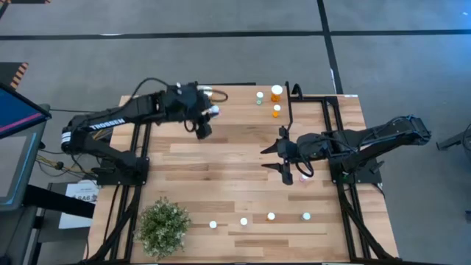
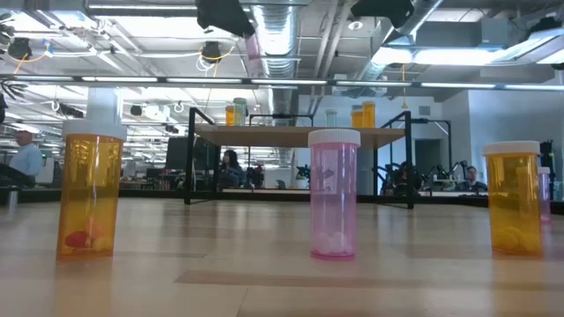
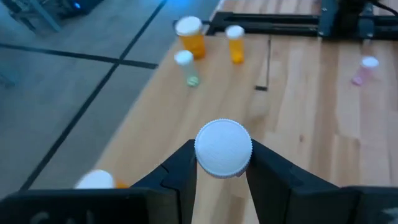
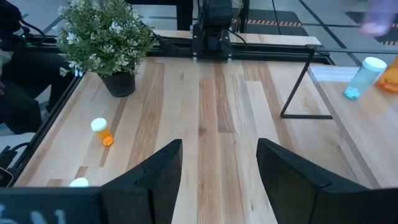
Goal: Pick and place medicine bottles onto shelf by color
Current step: Put the pink pill bottle on the shelf
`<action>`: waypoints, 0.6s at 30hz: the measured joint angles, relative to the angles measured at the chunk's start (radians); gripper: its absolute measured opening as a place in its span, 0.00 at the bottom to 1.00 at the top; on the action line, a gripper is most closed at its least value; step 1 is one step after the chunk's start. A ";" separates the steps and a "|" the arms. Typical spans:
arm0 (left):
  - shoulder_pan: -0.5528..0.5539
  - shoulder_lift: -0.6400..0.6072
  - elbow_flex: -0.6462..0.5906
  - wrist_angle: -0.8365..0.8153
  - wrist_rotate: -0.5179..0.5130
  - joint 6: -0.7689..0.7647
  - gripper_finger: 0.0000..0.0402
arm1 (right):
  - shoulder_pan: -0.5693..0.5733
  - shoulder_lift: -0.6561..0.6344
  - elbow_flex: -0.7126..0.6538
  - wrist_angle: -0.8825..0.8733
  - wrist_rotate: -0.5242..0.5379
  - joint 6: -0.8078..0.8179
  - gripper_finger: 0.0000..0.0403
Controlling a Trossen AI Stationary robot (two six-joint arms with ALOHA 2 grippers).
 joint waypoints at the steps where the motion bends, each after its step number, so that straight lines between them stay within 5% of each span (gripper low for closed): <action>1: 0.021 0.007 0.018 -0.006 0.007 0.006 0.26 | -0.002 0.000 0.000 0.000 0.000 0.000 0.57; 18: 0.331 0.233 0.099 0.100 0.216 0.134 0.26 | -0.008 0.000 0.000 0.001 0.000 -0.008 0.57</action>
